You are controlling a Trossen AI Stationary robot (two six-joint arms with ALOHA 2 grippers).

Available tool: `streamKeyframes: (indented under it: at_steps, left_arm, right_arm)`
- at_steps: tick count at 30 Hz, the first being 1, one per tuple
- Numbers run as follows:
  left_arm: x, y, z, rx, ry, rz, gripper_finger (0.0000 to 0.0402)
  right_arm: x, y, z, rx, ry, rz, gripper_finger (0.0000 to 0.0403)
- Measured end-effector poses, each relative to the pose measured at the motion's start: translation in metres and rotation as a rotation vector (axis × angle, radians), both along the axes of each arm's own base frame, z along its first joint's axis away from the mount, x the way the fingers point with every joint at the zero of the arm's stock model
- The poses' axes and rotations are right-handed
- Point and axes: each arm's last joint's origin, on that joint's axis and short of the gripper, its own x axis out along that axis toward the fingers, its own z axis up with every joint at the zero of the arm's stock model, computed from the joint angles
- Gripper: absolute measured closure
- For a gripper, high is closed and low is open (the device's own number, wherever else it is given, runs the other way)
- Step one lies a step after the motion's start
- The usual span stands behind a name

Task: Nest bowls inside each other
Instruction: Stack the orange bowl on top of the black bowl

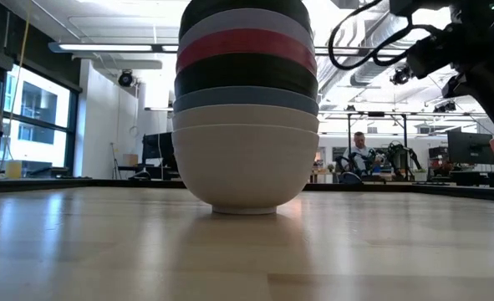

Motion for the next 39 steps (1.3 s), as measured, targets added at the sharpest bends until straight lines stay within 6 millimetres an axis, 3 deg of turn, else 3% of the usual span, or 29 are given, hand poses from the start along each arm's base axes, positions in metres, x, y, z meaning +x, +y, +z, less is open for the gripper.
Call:
streamKeyframes:
  at_steps: [14, 24, 39]
  left_arm:
    - [0.0, 0.0, 0.0, -0.001, -0.001, 0.0, 0.0195]
    - [0.001, 0.0, 0.001, -0.015, -0.015, 0.013, 0.0195]
    - [0.001, 0.0, 0.001, -0.016, -0.014, 0.013, 0.0195]
  right_arm:
    - [-0.002, 0.013, -0.001, 0.003, 0.037, -0.181, 0.0313]
    - [0.007, 0.025, -0.019, -0.017, 0.138, -0.107, 0.0313]
    - [0.018, 0.026, -0.04, -0.121, 0.217, -0.104, 0.0313]
